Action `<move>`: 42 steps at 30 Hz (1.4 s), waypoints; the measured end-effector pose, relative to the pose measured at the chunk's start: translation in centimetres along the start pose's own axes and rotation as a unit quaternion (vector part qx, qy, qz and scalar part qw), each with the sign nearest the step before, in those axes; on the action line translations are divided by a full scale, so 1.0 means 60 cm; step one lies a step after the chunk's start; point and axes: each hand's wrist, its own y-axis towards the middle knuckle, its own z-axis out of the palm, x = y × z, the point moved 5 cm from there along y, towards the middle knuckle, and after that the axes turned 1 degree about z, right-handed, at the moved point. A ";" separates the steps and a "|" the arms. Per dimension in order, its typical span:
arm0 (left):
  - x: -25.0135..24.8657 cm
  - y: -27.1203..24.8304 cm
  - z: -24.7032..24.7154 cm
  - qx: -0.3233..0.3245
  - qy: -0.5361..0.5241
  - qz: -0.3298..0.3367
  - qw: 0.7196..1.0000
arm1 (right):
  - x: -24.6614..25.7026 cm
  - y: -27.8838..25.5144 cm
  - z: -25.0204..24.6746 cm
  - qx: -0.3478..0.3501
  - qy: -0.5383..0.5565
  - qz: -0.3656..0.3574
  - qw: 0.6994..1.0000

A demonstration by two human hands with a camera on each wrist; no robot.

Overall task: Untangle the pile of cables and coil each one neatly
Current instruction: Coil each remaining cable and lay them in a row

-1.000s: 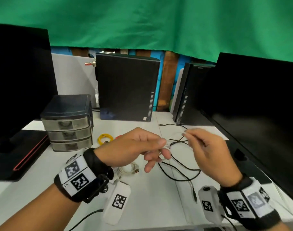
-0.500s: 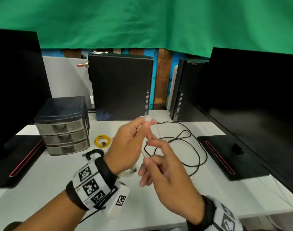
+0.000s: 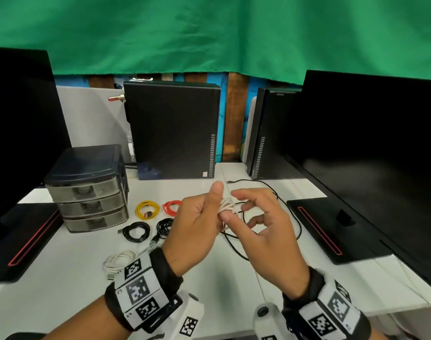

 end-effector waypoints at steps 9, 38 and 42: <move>0.022 0.005 -0.011 -0.024 -0.122 -0.170 0.978 | -0.014 0.014 0.011 0.167 0.160 0.084 0.969; 0.045 0.015 -0.017 -0.062 -0.185 -0.122 0.973 | -0.052 0.044 -0.051 -0.053 0.198 0.154 0.967; 0.057 0.017 -0.024 -0.079 -0.176 -0.129 0.973 | -0.039 0.040 -0.039 -0.027 0.212 0.141 0.967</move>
